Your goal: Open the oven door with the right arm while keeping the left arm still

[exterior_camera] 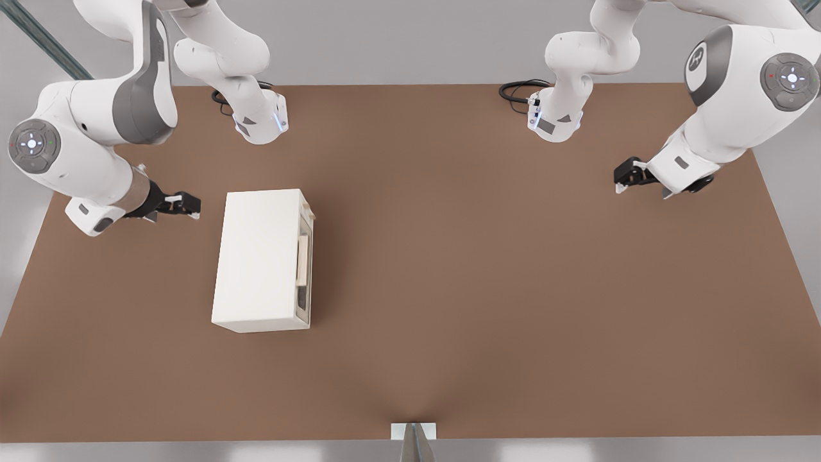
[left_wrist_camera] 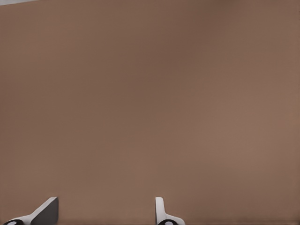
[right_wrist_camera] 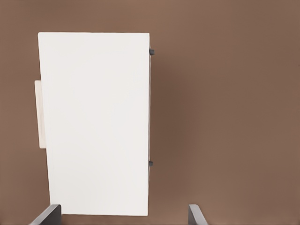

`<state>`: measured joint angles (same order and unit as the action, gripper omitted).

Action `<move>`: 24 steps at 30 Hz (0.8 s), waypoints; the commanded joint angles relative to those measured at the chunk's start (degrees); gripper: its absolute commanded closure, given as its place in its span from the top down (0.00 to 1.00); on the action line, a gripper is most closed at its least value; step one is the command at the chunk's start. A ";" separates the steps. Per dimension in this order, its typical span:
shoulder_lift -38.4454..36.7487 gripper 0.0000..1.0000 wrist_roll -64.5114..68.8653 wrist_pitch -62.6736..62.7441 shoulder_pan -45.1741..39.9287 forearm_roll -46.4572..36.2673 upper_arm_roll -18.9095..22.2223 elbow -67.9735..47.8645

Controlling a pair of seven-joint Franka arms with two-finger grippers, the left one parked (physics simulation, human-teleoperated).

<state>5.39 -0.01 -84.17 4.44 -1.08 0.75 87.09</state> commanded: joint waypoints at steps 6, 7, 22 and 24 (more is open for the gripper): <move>16.84 0.73 -0.08 0.68 20.25 17.60 -0.31 -10.18; 19.56 0.24 -0.17 0.24 22.80 18.39 -0.23 -11.41; 33.72 0.21 -18.71 4.89 36.52 43.35 0.48 -11.77; 34.51 0.21 -18.89 5.07 36.51 43.18 0.57 -11.77</move>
<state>39.81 -9.21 -80.53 40.96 40.63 1.29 75.31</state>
